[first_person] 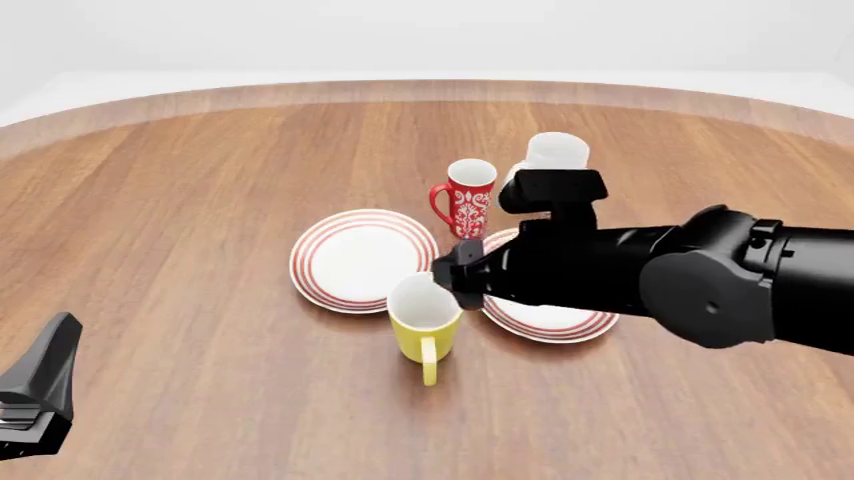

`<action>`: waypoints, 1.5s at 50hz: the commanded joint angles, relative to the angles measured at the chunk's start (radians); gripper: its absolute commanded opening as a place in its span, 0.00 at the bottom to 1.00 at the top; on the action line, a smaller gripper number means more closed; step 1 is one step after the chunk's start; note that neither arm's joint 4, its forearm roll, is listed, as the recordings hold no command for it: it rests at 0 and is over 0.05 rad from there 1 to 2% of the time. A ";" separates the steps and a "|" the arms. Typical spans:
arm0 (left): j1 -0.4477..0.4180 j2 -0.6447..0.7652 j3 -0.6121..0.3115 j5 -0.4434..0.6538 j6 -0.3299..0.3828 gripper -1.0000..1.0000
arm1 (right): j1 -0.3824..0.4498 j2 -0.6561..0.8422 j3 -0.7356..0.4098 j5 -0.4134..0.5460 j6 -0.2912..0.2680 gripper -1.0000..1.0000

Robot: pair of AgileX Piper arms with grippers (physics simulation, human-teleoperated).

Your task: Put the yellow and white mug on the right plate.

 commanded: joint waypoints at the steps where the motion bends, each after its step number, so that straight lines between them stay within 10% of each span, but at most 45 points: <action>1: 0.000 0.000 0.000 0.000 0.000 1.00 | 0.021 0.041 0.029 -0.059 0.027 1.00; 75: 0.000 0.000 0.000 0.000 0.000 1.00 | 0.089 0.284 0.173 -0.410 0.163 1.00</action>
